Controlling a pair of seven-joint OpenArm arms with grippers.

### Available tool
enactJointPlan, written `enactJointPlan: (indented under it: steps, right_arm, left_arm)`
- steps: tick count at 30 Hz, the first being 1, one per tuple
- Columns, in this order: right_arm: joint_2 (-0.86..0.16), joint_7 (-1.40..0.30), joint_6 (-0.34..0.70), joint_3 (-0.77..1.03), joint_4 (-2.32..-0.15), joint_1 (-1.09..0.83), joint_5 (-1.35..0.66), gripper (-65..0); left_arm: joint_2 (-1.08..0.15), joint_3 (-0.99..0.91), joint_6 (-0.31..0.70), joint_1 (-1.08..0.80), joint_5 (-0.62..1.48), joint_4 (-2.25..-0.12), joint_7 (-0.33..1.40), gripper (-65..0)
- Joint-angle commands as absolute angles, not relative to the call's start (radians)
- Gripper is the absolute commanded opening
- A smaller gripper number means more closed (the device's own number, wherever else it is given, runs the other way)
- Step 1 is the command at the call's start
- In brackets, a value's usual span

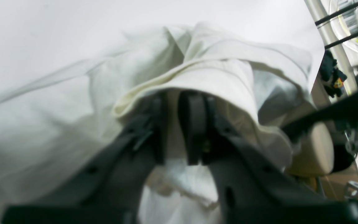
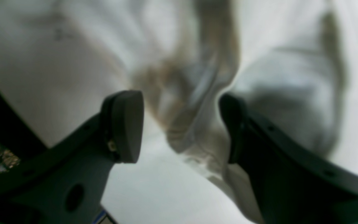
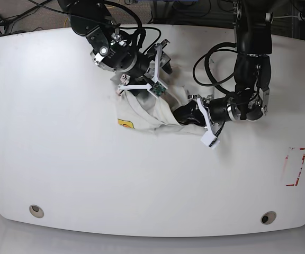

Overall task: Fold the T-shirt properly
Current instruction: 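Lower the left gripper onto the shirt bundle beside the right gripper and grasp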

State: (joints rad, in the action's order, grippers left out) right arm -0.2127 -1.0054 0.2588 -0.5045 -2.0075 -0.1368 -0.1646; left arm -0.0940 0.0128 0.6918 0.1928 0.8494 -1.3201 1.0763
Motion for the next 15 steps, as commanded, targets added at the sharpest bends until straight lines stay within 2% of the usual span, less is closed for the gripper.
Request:
enactJointPlan:
  steps: [1, 4, 11, 15]
  right_arm:
    - [-0.209, -0.984, 0.252, -0.51, -2.026, -0.128, -0.173, -31.2]
    - [-0.193, -0.984, 0.252, -0.509, -2.025, -0.128, -0.168, -38.4]
    - [-0.185, -0.984, 0.251, -0.507, -2.025, -0.122, -0.166, -64.0]
    - [-0.185, -0.984, 0.251, -0.509, -2.025, -0.124, -0.166, -65.0]
  left_arm:
    - [-0.081, 0.038, 0.698, 0.228, 0.837, -1.33, 1.036, -60.4]
    - [-0.077, 0.068, 0.698, 0.228, 0.785, -1.334, 0.99, -60.6]
    - [-0.085, 0.134, 0.698, 0.232, 0.76, -1.369, 0.97, -60.7]
    - [-0.093, 0.134, 0.698, 0.229, 0.742, -1.445, 0.97, -60.7]
